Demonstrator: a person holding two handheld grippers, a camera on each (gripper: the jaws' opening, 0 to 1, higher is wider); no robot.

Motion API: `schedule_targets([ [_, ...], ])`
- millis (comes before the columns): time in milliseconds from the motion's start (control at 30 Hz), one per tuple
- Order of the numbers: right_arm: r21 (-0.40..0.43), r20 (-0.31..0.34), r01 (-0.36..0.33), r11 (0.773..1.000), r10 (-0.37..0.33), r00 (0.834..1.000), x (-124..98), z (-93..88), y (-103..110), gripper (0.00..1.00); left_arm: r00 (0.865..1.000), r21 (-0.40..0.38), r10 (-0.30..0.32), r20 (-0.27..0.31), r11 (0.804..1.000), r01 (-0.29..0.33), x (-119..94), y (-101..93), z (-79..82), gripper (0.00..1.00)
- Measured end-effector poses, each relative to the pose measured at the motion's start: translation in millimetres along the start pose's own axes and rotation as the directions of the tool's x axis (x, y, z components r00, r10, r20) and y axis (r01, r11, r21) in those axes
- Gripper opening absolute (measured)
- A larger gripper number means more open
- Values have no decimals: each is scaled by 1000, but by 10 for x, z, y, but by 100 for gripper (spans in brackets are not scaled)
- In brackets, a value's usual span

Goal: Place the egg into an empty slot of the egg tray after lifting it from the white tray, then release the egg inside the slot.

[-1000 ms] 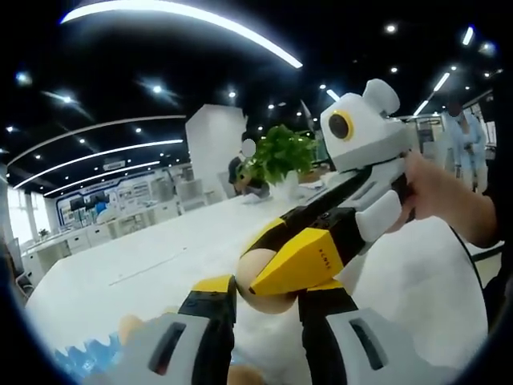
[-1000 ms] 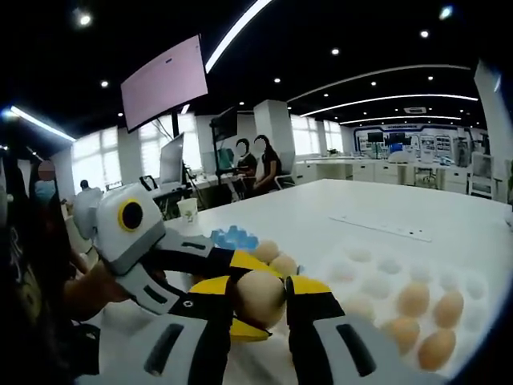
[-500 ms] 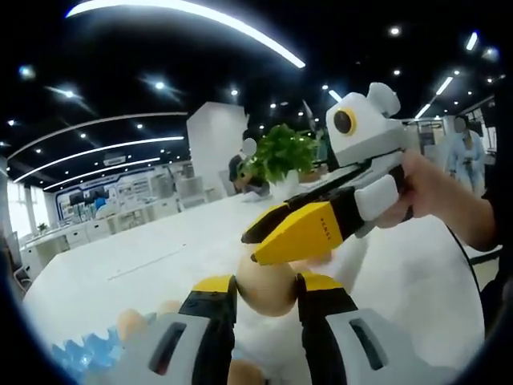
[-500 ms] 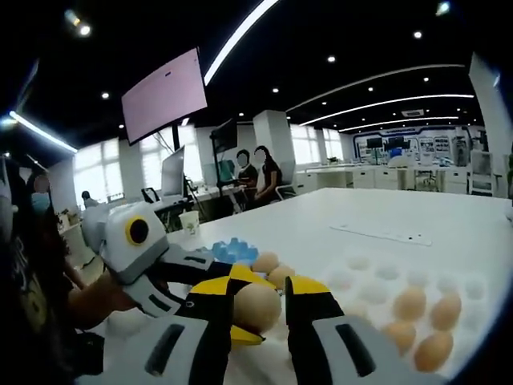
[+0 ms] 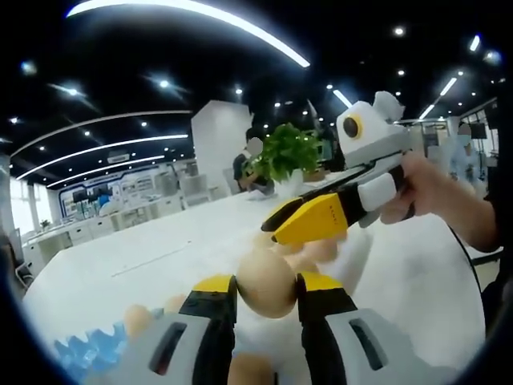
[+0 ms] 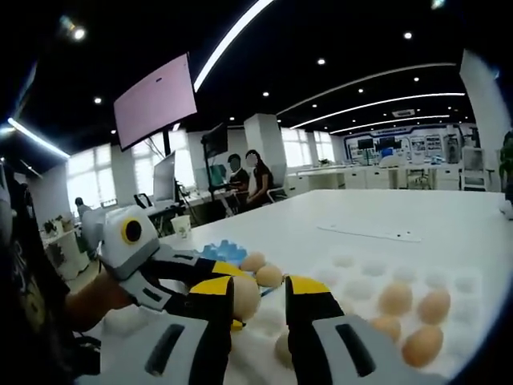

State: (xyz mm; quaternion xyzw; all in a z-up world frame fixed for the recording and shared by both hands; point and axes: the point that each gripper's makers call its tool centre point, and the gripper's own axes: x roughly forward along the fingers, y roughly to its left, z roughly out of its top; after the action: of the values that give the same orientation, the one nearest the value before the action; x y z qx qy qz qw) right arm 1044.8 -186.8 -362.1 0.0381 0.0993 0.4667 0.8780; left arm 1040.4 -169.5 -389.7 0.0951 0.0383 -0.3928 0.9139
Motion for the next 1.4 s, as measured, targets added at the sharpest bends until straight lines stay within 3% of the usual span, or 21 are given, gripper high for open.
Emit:
schedule_targets([
  [767,20,1,6,1000,-6,1000,-19,-59,-73,27,994,-47,107,20,993,-106,-350,308,-2,30],
  [1000,-19,-22,26,999,-27,999,-59,-80,-130,27,989,-52,147,19,988,-146,-502,452,-32,30],
  [1400,-9,-27,47,999,-47,999,-126,-123,-195,27,976,-78,220,13,973,-218,-755,675,-120,30],
])
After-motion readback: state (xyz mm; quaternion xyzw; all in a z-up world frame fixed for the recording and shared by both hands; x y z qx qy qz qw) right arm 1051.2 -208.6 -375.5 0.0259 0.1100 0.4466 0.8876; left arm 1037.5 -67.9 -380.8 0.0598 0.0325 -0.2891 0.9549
